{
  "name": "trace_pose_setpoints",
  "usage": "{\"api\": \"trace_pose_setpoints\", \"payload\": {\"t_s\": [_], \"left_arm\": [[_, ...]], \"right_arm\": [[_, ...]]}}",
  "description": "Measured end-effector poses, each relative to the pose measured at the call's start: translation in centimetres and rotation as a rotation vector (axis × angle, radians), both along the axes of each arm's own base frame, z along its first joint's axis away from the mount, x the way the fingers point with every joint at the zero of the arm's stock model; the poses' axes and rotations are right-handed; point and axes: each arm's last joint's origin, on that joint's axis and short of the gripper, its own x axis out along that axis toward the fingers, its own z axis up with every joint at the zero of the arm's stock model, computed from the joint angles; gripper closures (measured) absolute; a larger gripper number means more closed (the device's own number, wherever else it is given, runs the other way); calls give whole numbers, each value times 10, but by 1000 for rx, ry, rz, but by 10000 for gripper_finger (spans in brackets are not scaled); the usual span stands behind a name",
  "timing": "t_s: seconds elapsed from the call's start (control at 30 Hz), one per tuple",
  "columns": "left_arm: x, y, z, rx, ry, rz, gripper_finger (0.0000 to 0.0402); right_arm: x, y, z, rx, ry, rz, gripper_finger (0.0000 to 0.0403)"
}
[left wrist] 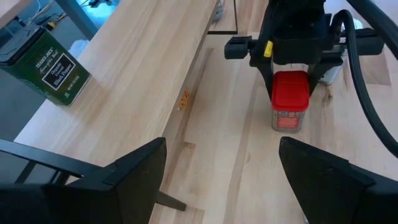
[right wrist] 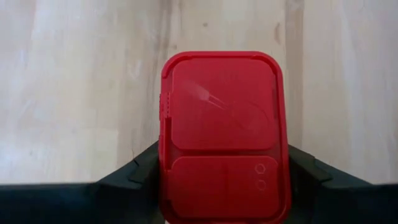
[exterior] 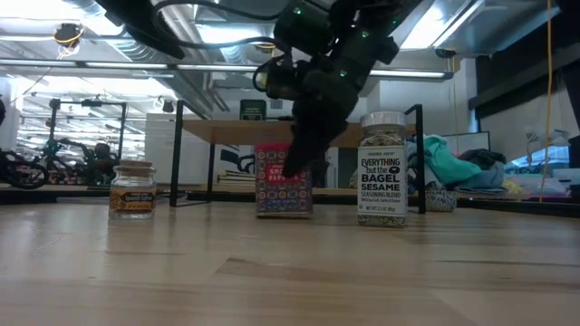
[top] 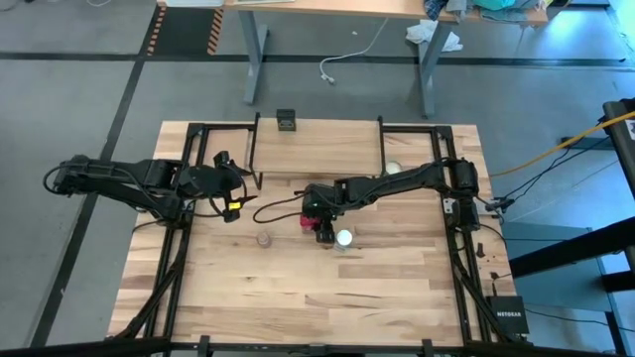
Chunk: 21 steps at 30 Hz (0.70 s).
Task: Shelf spices
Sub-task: Remove the red seasoning can from the shelf, then remove the black seasoning can from the shelf
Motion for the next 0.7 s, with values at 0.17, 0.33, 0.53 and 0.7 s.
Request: {"api": "trace_pose_setpoints", "payload": {"t_s": [0.17,0.33,0.53,0.7], "left_arm": [[0,0,0,-6,-1,5,95],[0,0,0,-8,-2,6,95],[0,0,0,-8,-2,6,95],[1,0,1,3,-9,-3,95]], "right_arm": [[4,2,7,61,-15,32,163],[8,2,18,67,-18,36,54],[12,2,35,65,-14,39,29],[19,10,59,58,-50,68,53]]}}
